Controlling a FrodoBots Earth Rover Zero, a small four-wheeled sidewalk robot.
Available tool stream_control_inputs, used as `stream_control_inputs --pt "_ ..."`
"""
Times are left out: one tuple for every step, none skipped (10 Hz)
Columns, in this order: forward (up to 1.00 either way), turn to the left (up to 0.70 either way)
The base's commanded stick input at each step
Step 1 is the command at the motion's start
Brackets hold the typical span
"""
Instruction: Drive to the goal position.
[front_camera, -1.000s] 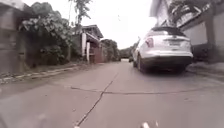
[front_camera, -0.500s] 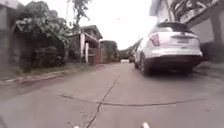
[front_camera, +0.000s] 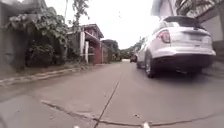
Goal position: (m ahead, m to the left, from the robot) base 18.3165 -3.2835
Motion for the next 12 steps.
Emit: stream_control_inputs --pt "0.85 0.01" --pt "0.85 0.01" --pt "0.85 0.01" --pt "0.85 0.01" --pt "0.85 0.01" --pt "0.85 0.01" --pt "0.85 0.01" --pt "0.85 0.01" --pt "0.85 0.01" --pt "0.85 0.01" --pt "0.85 0.01" --pt "0.85 0.01"
